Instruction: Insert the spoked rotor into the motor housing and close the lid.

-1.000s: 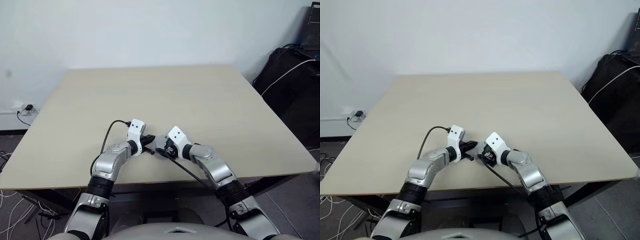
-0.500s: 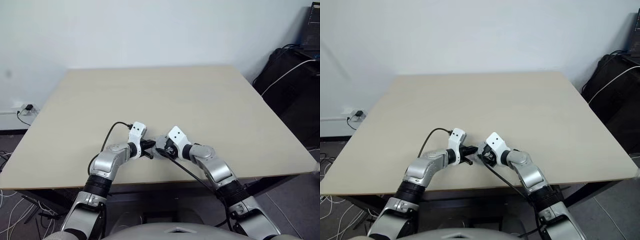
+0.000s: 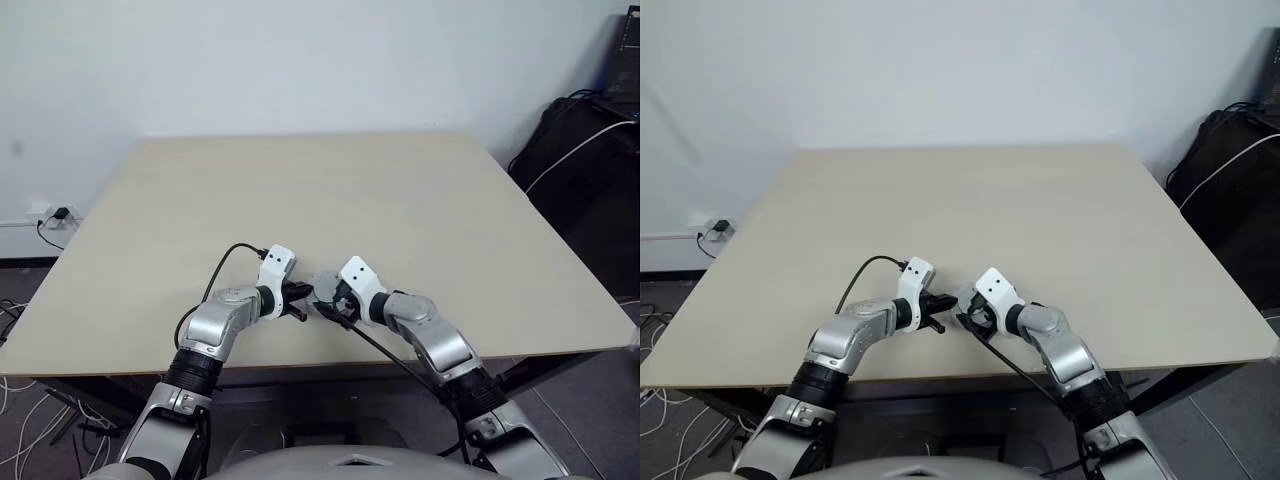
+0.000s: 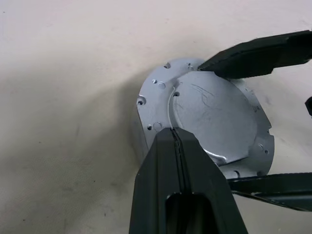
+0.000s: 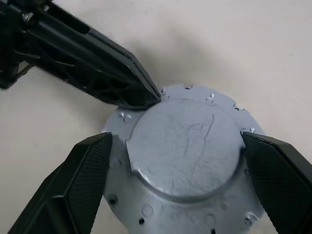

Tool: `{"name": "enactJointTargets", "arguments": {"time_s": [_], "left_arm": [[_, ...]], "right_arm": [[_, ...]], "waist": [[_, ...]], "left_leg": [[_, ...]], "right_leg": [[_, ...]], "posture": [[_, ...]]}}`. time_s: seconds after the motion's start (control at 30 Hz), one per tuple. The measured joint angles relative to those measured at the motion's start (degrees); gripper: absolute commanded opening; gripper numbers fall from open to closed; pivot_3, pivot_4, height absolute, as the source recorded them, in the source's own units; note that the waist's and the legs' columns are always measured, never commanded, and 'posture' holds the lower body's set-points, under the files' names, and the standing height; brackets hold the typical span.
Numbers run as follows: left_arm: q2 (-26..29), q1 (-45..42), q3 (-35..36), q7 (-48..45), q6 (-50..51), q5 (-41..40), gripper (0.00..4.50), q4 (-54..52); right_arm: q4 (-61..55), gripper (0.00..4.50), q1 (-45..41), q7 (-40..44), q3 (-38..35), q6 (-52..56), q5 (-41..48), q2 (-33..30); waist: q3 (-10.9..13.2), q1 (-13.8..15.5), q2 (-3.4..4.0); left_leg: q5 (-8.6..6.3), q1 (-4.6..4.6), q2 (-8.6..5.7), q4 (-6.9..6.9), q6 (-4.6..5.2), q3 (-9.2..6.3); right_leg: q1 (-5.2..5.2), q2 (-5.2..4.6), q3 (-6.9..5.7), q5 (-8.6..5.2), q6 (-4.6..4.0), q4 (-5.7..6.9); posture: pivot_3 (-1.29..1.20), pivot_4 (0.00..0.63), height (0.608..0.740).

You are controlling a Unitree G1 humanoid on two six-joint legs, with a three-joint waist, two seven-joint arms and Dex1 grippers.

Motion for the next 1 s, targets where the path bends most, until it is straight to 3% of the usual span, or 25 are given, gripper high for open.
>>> {"name": "enactJointTargets", "arguments": {"time_s": [0.27, 0.47, 0.67, 1.0], "left_arm": [[0.04, 0.26, -0.13, -0.46, 0.02, -0.04, 0.0, -0.36], [0.44, 0.33, -0.01, -0.93, -0.28, -0.04, 0.0, -0.58], [0.42, 0.3, -0.13, -1.35, -0.43, -0.07, 0.0, -0.56], [0.19, 0.39, -0.1, -1.77, -0.44, -0.05, 0.0, -0.58]], "right_arm": [[-9.32, 4.45, 6.54, 0.35, -4.14, 2.81, 1.18, -6.15], [-16.72, 4.45, 11.69, 3.2, -11.97, 7.68, 9.95, -7.16], [-15.05, 4.45, 9.05, -6.6, -24.6, 17.98, 19.19, 3.97], [-6.65, 4.45, 5.4, -14.53, -28.84, 28.05, 26.02, 14.34]], "waist": [[0.03, 0.38, -0.05], [0.07, 0.42, -0.11], [0.11, 0.72, -0.17], [0.09, 0.66, -0.09]], "left_leg": [[-0.04, -0.09, 0.0, 0.01, 0.03, -0.02], [-0.01, -0.56, 0.0, 0.1, 0.05, -0.06], [-0.03, -0.54, 0.0, 0.09, 0.02, -0.09], [-0.02, -0.58, -0.02, 0.05, 0.06, -0.03]], "right_leg": [[-0.01, -0.02, -0.01, -0.02, 0.05, -0.11], [-0.19, -0.01, -0.02, 0.01, 0.07, -0.09], [-0.36, 0.0, -0.03, 0.03, 0.05, -0.1], [-0.49, 0.01, 0.04, 0.05, -0.05, -0.06]], "posture": [[0.0, 0.0, 0.74], [0.0, 0.0, 0.74], [0.0, 0.0, 0.74], [0.0, 0.0, 0.74]]}}
